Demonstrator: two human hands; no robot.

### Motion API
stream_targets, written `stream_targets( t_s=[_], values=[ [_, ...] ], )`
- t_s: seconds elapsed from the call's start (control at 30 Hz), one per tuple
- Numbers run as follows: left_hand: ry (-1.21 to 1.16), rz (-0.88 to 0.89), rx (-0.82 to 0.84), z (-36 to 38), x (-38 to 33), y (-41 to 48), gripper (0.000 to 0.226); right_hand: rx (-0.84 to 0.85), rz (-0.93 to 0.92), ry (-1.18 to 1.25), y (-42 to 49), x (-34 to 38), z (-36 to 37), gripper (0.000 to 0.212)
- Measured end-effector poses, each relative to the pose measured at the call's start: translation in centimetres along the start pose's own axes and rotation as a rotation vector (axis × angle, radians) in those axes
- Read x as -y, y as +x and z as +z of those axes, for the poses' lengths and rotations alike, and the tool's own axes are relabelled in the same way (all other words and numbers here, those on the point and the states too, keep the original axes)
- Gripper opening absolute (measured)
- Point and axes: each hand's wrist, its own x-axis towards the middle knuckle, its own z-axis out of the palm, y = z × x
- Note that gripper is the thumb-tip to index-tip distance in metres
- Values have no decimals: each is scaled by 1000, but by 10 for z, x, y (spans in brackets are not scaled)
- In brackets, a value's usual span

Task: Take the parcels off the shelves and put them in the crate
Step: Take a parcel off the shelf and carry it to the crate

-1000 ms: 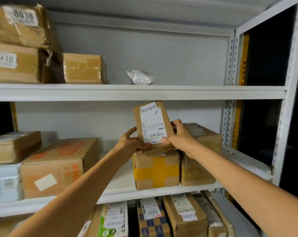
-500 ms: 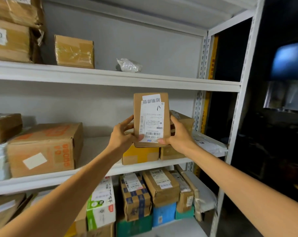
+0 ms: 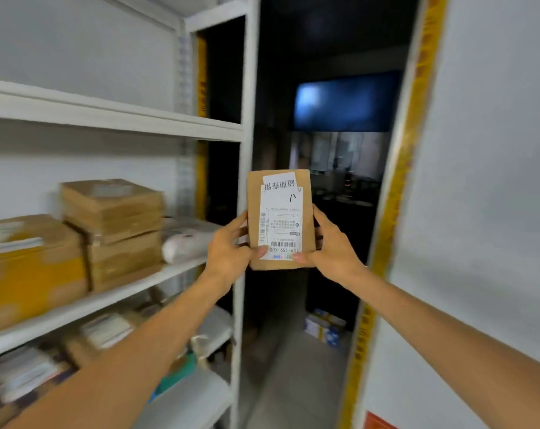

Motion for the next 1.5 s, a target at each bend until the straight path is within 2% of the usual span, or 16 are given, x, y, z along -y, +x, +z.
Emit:
stream_targets(
  t_s=[0.13, 0.4, 0.57, 0.7, 0.83, 1.07, 1.27, 1.5],
  values=[
    [-102, 0, 282, 93, 11, 19, 87, -243, 82, -50, -44, -36, -66, 95],
    [-271, 42, 862, 287, -7, -45, 83, -786, 505, -298, -208, -54, -168, 105],
    [-394, 46, 1123, 374, -39, -124, 81, -968, 661, -498, -308, -30, -211, 103],
    [-466, 84, 1313, 426, -63, -190, 69, -1116, 782, -588, -380, -11, -226, 104],
    [-507, 89, 1429, 466, -85, -246, 83, -1220, 873, -671, -435, 4, -242, 103],
    [-522, 77, 1576, 539, -107, -304, 81, -1331, 915, -690, -495, -5, -277, 100],
    [-502, 82, 1679, 610, -100, -335, 85, -1381, 1001, -690, -530, -45, -317, 93],
    [-487, 121, 1818, 720, -92, -351, 73, -1504, 1063, -683, -550, -117, -378, 92]
  ],
)
